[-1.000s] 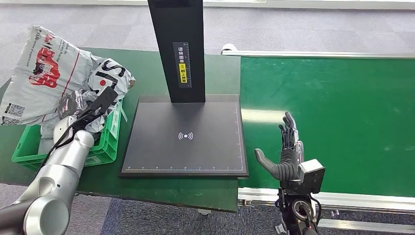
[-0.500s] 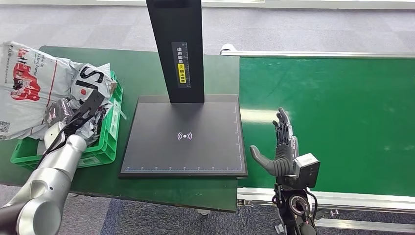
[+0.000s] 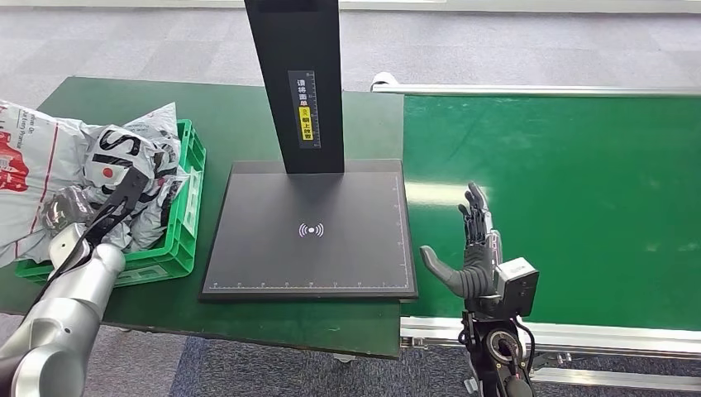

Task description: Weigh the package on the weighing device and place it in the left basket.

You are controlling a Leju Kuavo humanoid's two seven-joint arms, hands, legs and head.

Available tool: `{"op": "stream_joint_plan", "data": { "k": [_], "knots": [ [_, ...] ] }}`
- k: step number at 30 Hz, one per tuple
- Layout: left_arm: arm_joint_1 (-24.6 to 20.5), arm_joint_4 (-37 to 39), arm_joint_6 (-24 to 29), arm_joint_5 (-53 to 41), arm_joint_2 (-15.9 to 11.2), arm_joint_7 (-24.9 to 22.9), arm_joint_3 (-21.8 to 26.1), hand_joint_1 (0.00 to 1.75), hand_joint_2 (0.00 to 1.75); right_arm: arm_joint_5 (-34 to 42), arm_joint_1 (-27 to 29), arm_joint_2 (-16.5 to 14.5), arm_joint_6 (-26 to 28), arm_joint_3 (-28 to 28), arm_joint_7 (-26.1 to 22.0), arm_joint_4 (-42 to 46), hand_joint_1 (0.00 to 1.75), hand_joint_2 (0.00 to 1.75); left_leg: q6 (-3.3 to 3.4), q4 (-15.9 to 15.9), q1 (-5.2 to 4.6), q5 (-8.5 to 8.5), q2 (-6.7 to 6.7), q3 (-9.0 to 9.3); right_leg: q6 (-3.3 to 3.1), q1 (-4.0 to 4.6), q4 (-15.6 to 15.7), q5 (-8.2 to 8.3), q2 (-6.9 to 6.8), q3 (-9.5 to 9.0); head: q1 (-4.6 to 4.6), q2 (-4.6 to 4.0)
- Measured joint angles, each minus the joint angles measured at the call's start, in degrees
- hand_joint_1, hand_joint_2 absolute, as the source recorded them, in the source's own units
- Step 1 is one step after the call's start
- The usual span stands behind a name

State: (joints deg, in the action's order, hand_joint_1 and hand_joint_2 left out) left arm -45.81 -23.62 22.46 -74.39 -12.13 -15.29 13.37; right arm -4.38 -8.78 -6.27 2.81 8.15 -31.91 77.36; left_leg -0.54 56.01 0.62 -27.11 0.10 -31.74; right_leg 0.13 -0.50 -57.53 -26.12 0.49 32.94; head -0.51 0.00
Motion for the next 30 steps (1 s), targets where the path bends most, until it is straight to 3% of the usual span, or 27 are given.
{"op": "stream_joint_plan", "data": {
  "k": [3, 4, 5, 9, 12, 16, 19, 24, 30],
  "knots": [
    [0.76, -0.43, -0.91, -0.57, -0.23, 0.21, 0.53, 0.32, 1.75, -0.22, -0.06, -0.32, -0.22, 0.00, 0.04, -0.22, 0.00, 1.75, 0.00, 0.00, 0.00, 0.00, 0.00, 0.00, 0.00, 0.00, 0.00, 0.00, 0.00, 0.00, 0.01, 0.00],
    [0.98, -0.65, -1.07, -0.98, -0.24, 0.14, 0.63, 0.00, 1.75, -0.27, -0.14, -0.43, -0.33, 0.00, 0.07, -0.34, 0.00, 1.75, 0.00, 0.00, 0.00, 0.00, 0.00, 0.00, 0.00, 0.00, 0.00, 0.00, 0.00, 0.00, 0.01, 0.00],
    [1.20, -0.92, -0.90, -1.53, -0.24, -0.11, 0.69, 0.00, 1.75, -0.33, -0.29, -0.56, -0.44, 0.00, 0.11, -0.48, 0.00, 1.75, 0.00, 0.00, 0.00, 0.00, 0.00, 0.00, 0.00, 0.00, 0.00, 0.00, 0.00, 0.00, 0.01, 0.00],
    [1.92, -1.97, 1.52, -3.07, -0.10, -1.45, 0.77, 0.00, 0.00, -0.51, -1.08, -1.08, -0.79, 0.00, 0.52, -1.03, 0.00, 1.75, 0.00, 0.00, 0.00, 0.01, -0.02, 0.00, 0.00, 0.00, 0.00, 0.00, -0.01, 0.00, 0.01, 0.00],
    [2.47, -2.77, 4.27, -2.00, 0.14, 0.04, 1.31, 0.00, 0.00, -0.62, -1.32, -1.40, -0.91, 0.00, 0.78, -1.28, 0.00, 1.75, 0.00, 0.01, 0.00, 0.01, -0.03, -0.01, 0.00, 0.00, 0.00, 0.00, -0.01, 0.03, 0.01, 0.00],
    [3.88, -5.70, 8.52, 2.11, 1.24, 5.89, 2.69, 0.00, 0.00, -0.69, -1.31, -1.55, -0.93, -0.02, 1.09, -1.30, 0.00, 1.75, 0.00, 0.03, 0.00, 0.01, -0.03, -0.11, 0.00, 0.00, 0.00, 0.00, -0.02, 0.15, 0.01, -0.01],
    [5.49, -10.30, 10.66, 9.37, 3.01, 13.46, 3.18, 0.00, 0.00, -0.38, -1.24, -1.55, -0.69, -0.04, 1.09, -1.30, 0.00, 1.75, 0.00, 0.04, -0.01, 0.01, -0.04, -0.20, 0.01, -0.01, 0.00, 0.00, -0.03, 0.20, 0.02, -0.01],
    [10.51, -22.93, 15.62, 29.56, 6.82, 28.46, 3.13, 0.00, 0.00, 0.37, -0.18, -1.53, 0.21, -0.04, 0.25, -1.30, 0.00, 1.75, 0.00, 0.04, -0.03, -0.03, -0.03, -0.26, 0.01, -0.02, 0.02, 0.00, -0.02, 0.26, 0.01, 0.00],
    [15.69, -36.46, 15.81, 40.26, 11.48, 43.36, 3.46, 0.00, 0.00, 1.04, 0.21, -1.47, 1.00, -0.04, -0.59, -1.35, 0.00, 1.75, -0.01, 0.04, -0.02, -0.03, -0.06, -0.36, 0.01, -0.02, 0.03, 0.00, -0.03, 0.34, 0.01, 0.00]
  ]
}}
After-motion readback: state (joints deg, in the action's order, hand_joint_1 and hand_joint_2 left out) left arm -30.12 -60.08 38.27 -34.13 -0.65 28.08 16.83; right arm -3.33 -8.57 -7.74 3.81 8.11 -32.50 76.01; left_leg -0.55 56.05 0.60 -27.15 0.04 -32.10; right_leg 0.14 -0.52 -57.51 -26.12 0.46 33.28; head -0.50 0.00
